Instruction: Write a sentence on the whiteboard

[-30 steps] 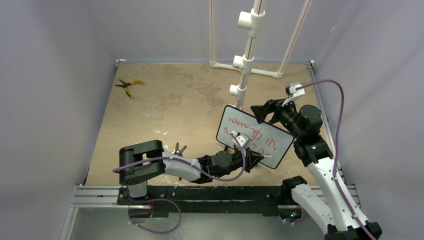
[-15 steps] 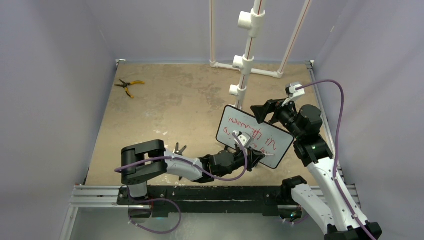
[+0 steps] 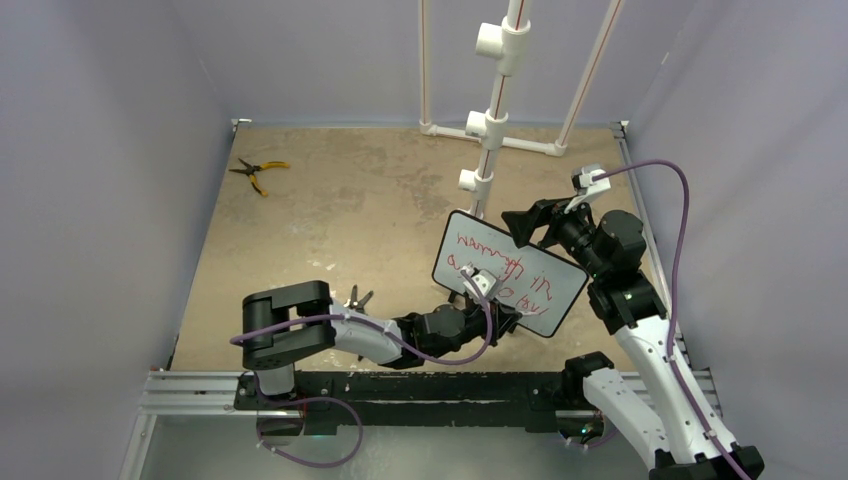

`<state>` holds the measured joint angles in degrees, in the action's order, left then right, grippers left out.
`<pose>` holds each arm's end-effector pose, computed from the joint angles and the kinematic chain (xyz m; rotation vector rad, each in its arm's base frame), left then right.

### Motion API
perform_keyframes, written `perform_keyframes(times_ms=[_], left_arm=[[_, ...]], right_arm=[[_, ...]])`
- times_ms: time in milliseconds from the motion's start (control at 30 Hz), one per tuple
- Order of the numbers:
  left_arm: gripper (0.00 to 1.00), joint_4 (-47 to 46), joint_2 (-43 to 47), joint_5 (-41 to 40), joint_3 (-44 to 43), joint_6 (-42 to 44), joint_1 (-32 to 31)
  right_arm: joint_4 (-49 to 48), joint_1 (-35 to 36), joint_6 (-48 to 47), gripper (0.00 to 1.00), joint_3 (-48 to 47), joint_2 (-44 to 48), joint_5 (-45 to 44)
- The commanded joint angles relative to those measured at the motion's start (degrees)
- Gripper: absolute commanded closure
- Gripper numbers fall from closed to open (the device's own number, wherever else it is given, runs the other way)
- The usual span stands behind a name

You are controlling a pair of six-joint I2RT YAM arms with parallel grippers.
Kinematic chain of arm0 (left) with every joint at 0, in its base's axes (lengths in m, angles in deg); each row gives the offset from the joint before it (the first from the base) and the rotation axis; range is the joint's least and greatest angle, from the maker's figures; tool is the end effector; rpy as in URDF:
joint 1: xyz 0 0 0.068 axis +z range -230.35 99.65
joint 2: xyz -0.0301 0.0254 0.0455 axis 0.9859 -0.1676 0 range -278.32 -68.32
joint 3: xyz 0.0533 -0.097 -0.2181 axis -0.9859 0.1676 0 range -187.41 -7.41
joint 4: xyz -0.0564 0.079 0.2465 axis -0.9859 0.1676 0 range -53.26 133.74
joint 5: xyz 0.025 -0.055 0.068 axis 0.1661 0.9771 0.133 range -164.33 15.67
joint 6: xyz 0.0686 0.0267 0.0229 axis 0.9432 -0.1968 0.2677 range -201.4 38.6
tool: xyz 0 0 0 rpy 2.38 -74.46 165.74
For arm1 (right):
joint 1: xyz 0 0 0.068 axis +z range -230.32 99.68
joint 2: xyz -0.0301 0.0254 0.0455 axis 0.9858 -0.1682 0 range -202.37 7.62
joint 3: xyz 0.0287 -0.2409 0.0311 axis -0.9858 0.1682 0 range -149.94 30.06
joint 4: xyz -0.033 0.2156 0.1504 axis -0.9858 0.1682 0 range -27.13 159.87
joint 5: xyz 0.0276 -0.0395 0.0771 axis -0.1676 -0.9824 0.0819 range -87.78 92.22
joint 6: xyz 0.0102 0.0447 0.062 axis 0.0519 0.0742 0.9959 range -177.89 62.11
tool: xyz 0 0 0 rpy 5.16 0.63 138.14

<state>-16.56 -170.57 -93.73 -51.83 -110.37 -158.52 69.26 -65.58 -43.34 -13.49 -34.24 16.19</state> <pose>0.1010 -0.3758 0.1536 0.4781 1.7096 -1.1252 0.2176 0.0737 0.3261 -0.1917 1.6732 0.5879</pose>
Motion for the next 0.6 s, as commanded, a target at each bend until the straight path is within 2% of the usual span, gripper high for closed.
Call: perform_keyframes(times_ms=[0, 567], left_arm=[[1.00, -0.8, 1.6, -1.9, 1.5, -0.3, -0.1], [1.00, -1.3, -1.5, 1.7, -2.6, 0.2, -0.1]], right_arm=[[-1.2, 0.2, -0.1, 0.05, 0.4, 0.6, -1.0], [-1.2, 0.2, -0.1, 0.05, 0.4, 0.6, -1.0]])
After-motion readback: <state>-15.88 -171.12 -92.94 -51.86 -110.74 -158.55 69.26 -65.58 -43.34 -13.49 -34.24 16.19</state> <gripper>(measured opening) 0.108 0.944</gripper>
